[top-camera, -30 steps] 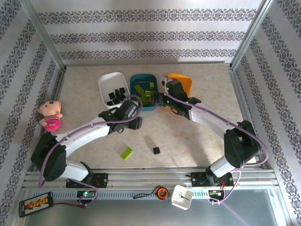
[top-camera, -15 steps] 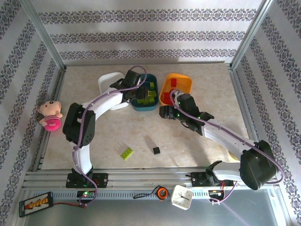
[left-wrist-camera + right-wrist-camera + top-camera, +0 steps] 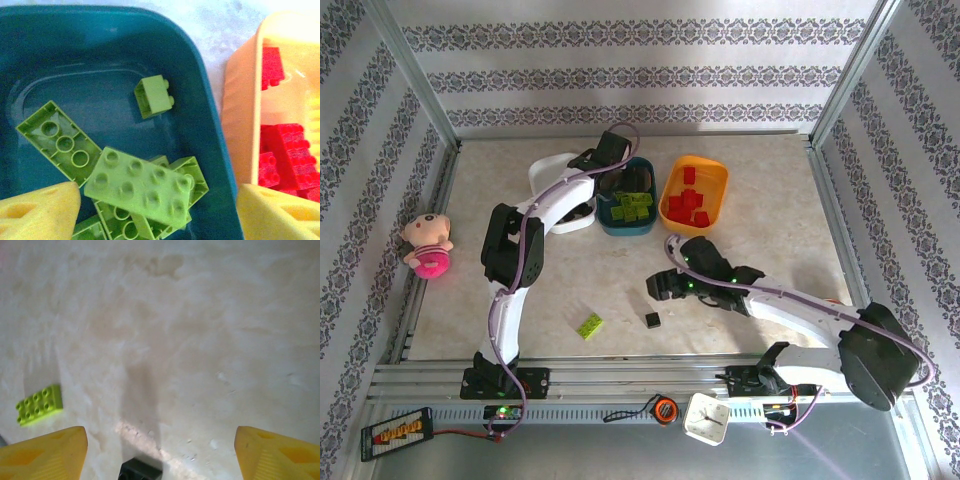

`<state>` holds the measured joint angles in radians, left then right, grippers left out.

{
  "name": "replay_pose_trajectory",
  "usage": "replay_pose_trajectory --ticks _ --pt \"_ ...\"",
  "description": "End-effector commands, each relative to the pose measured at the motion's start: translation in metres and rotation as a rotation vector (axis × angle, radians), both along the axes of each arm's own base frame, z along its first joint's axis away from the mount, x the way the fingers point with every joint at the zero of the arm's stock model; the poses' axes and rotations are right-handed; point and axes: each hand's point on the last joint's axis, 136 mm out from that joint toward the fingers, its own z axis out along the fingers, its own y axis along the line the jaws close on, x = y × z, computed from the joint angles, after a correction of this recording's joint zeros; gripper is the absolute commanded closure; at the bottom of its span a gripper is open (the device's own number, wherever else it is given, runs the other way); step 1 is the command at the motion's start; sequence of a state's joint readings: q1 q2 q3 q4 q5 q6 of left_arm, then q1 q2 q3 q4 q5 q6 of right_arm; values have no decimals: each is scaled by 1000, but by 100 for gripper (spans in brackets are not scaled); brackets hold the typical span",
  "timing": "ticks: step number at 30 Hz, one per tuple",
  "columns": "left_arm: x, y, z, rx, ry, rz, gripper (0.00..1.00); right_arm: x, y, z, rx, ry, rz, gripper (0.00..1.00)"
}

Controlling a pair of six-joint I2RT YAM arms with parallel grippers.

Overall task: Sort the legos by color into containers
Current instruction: Place the lego in the container, then pick up the lego from the bottom-center of the table.

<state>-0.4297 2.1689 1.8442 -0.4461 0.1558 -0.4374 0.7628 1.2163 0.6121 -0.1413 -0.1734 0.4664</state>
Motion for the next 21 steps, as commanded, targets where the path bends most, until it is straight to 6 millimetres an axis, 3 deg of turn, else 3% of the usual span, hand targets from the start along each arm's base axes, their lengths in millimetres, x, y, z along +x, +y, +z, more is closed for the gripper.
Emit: replay_pose_trajectory --ticks 1,6,11,16,21 --pt "-2 2 37 -45 -28 -1 16 -16 4 -17 -43 37 33 22" --pt "-21 4 93 -115 -119 -19 11 -29 10 -28 -76 61 66 22" --pt "-69 21 137 -196 -219 -10 0 -39 10 -42 -138 83 78 22" --pt "-130 46 126 -240 -227 26 0 -49 10 -54 -193 97 104 23" --pt "-185 73 91 -257 -179 81 0 -59 6 -64 -255 104 120 24"
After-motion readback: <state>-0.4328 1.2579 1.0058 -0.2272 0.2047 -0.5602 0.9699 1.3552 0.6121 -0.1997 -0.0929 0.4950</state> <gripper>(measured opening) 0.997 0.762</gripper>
